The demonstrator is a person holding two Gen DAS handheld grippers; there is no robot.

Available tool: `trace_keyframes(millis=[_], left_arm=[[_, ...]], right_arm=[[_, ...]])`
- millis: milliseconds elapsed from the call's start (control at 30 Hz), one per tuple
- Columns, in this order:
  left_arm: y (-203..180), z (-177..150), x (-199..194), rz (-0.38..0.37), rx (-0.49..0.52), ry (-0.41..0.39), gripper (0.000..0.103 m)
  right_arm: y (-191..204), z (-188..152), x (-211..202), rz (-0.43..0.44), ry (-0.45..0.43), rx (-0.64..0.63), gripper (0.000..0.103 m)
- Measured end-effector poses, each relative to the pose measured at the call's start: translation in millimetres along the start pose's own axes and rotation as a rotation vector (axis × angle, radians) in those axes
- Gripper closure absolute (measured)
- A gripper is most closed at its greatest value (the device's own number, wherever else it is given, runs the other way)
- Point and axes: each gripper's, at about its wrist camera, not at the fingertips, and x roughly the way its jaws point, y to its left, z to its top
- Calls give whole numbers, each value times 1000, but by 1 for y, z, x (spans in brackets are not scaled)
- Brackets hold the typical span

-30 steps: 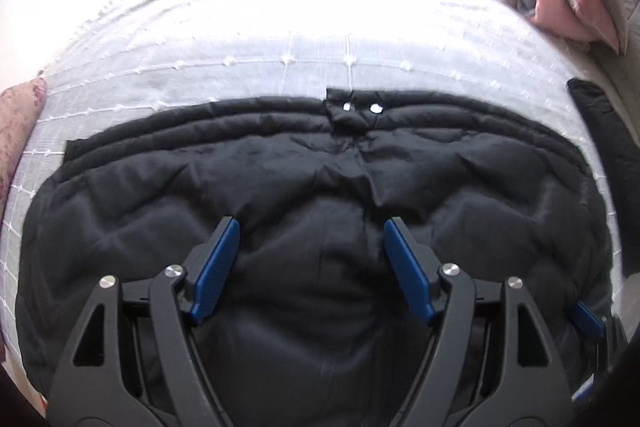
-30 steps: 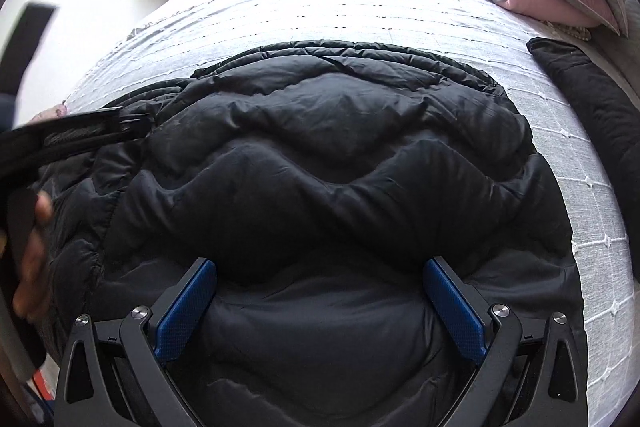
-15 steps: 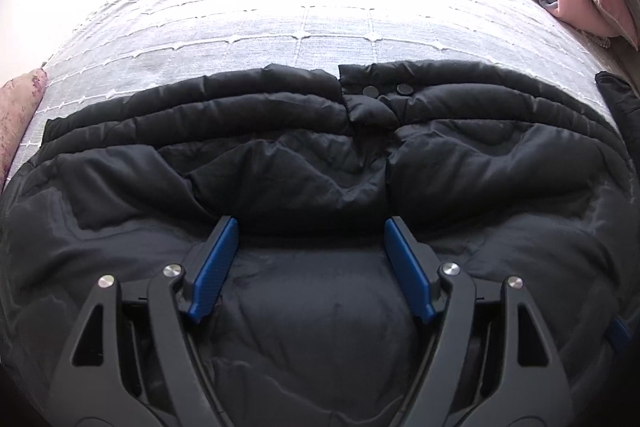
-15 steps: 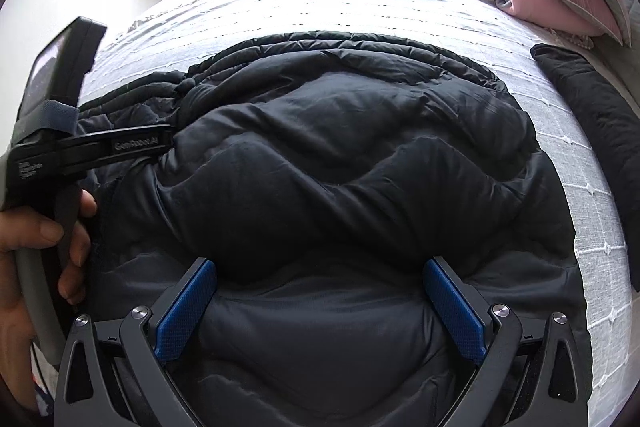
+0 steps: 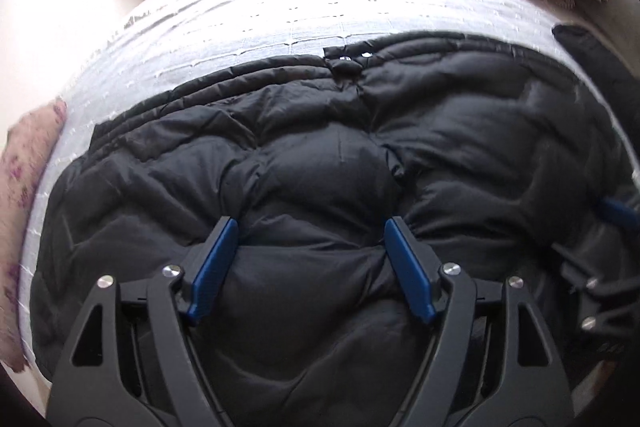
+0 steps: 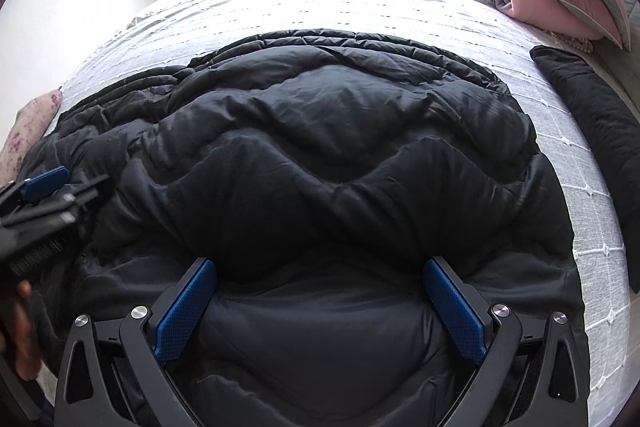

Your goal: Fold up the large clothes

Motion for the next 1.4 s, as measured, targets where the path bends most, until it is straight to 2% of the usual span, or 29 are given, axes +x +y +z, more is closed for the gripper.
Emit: trace_keyframes(millis=[67,133,233,367,567,667,767,800,867,900,933,967,1000,1100,1233,1333,1400], left_arm=[[-1,-2,0,8,3,-7,26],[4,-1,-3,-18,-19,4,27],[25,-1,-20,-56,-106,-5,27],[68,-17,-61,-110,-253,-71,27],[154,-78,-97,-123,-524,-111,27],[192,-118,-96,-109,-676,-83,27],[216,-148,-90,-111,-789,-58,27],[222,-154,-88,-119,-807,-46,27],[229,-161,-88,-133,-834,-50,27],[230,-165,-90,-131,-847,-59,27],[231,-170,-91,-135,-860,-66,27],[233,-174,-91,-153,-869,-66,27],[235,-182,-90,-178,-880,-63,27],[239,-195,-84,-261,-928,-47,27],[235,-196,-65,-388,-953,-4,27],[237,-195,-47,-424,-1003,33,27],[239,-192,-44,-436,-1027,30,27]], right_arm=[[2,-1,1,-4,-2,-6,0],[2,-2,2,-6,0,-10,0],[3,-2,2,-3,-2,-9,0],[-1,0,-4,7,-6,3,0],[-5,0,-25,2,-49,16,0],[8,-9,-48,-9,-113,-43,0],[40,-27,-77,40,-207,-161,1],[53,-33,-85,40,-253,-210,6],[78,-42,-94,25,-306,-293,23],[87,-45,-93,24,-305,-313,42],[95,-47,-90,32,-286,-322,56],[100,-49,-85,49,-261,-323,77],[104,-51,-79,70,-230,-326,88],[122,-64,-62,60,-190,-405,89],[137,-77,-48,52,-170,-484,92],[143,-83,-31,18,-139,-531,93],[145,-83,-22,10,-128,-546,93]])
